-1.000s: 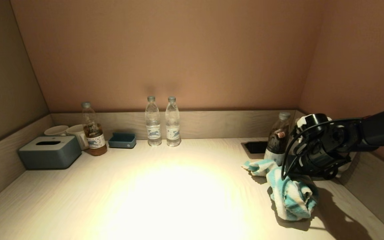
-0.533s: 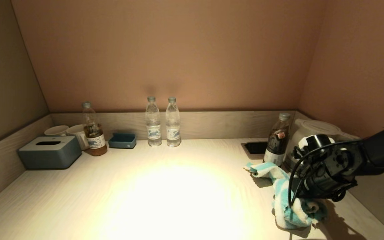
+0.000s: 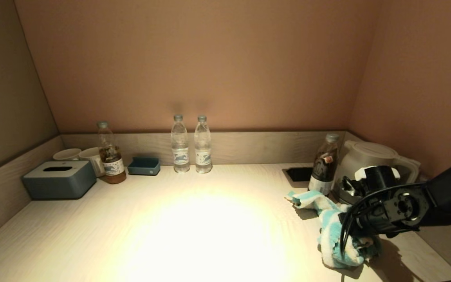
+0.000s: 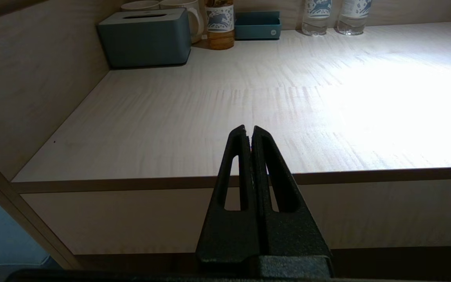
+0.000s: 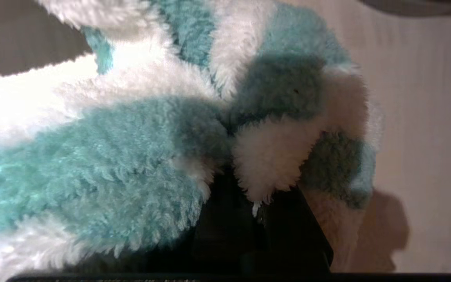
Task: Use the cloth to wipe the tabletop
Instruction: Sweep the stains on the table
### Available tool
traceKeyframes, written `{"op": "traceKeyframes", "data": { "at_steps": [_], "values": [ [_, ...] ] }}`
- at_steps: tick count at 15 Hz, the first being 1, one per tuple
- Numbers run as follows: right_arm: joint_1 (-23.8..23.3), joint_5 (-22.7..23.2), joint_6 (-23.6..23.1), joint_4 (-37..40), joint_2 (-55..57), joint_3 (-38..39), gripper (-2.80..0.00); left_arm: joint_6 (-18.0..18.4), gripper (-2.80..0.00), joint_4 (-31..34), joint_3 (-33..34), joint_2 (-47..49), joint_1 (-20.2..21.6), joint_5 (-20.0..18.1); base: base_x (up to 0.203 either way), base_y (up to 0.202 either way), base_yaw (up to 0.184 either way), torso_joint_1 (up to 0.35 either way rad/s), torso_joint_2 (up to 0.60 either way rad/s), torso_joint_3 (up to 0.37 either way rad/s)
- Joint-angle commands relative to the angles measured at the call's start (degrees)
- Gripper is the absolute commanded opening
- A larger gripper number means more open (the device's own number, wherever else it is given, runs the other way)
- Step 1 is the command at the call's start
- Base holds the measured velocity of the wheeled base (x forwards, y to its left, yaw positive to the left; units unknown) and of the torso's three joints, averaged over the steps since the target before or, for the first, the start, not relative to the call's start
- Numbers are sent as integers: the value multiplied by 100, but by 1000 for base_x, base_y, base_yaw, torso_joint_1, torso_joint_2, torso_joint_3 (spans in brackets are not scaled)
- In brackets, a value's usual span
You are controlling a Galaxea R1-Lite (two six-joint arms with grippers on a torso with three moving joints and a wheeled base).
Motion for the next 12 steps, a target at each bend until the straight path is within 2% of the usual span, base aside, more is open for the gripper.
{"op": "traceKeyframes", "data": {
  "at_steps": [1, 7, 10, 12],
  "values": [
    [8, 3, 3, -1529, -19, 79, -280, 0, -280, 1, 0, 6, 3, 2, 0, 0, 0, 0, 0, 0],
    [195, 178, -5, -1530, -1253, 995, -280, 0, -280, 1, 0, 6, 3, 2, 0, 0, 0, 0, 0, 0],
    [304, 188, -10, -1430, -1396, 1010, -280, 0, -280, 10, 0, 6, -6, 2, 0, 0, 0, 0, 0, 0],
    [501, 188, -17, -1129, -2189, 945, -280, 0, -280, 1, 0, 6, 3, 2, 0, 0, 0, 0, 0, 0]
  ]
}}
